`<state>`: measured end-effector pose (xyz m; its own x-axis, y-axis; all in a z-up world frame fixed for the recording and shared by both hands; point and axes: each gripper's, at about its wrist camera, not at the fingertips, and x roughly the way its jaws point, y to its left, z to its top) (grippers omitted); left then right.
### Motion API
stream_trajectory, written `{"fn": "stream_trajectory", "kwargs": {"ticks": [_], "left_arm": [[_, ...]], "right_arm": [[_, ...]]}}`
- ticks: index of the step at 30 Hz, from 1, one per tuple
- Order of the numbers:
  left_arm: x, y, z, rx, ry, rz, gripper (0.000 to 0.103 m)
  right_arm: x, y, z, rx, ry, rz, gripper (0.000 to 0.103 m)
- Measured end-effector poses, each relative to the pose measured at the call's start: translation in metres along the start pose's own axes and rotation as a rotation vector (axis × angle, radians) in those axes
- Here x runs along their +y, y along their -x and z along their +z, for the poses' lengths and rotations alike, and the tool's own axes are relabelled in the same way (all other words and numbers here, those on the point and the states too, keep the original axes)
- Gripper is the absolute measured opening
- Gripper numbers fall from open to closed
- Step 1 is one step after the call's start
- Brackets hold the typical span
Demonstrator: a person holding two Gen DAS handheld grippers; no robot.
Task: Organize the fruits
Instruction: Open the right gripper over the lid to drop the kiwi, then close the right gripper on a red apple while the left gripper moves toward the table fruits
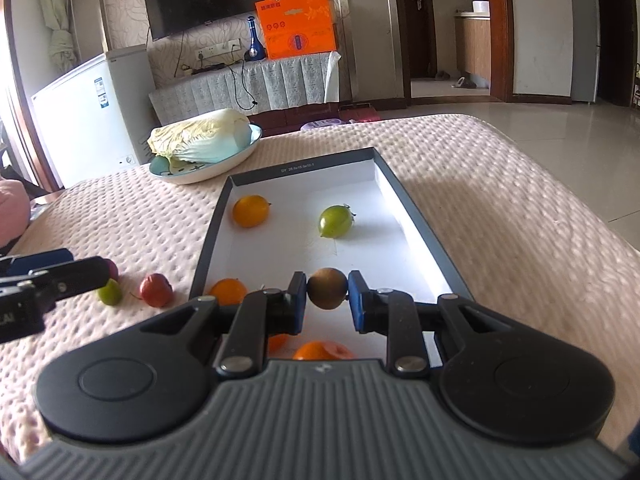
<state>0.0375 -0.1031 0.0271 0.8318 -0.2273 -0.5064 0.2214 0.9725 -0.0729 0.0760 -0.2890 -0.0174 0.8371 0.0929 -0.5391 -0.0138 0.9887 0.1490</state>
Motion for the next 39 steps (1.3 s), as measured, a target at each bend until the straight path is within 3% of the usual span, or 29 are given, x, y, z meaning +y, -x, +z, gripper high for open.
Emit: {"fn": "stream_trajectory", "kwargs": {"ticks": [7,9,22,39], "left_arm": [[0.012,0.005,0.000,-0.001,0.009,0.021,0.062],[0.015,0.006,0.000,-0.002,0.013,0.028,0.062],[0.038,0.010,0.002,-0.009,0.055,0.079,0.062],[0.046,0.009,-0.003,0.011,0.046,0.109,0.062]], "right_arm": [[0.003,-0.003,0.001,-0.011,0.009,-0.012,0.027],[0.003,-0.001,0.002,-0.023,0.002,-0.006,0.035],[0.006,0.041,0.012,-0.197,-0.041,0.047,0.038],[0.067,0.064,-0.012,-0.183,0.070,0.139,0.038]]}}
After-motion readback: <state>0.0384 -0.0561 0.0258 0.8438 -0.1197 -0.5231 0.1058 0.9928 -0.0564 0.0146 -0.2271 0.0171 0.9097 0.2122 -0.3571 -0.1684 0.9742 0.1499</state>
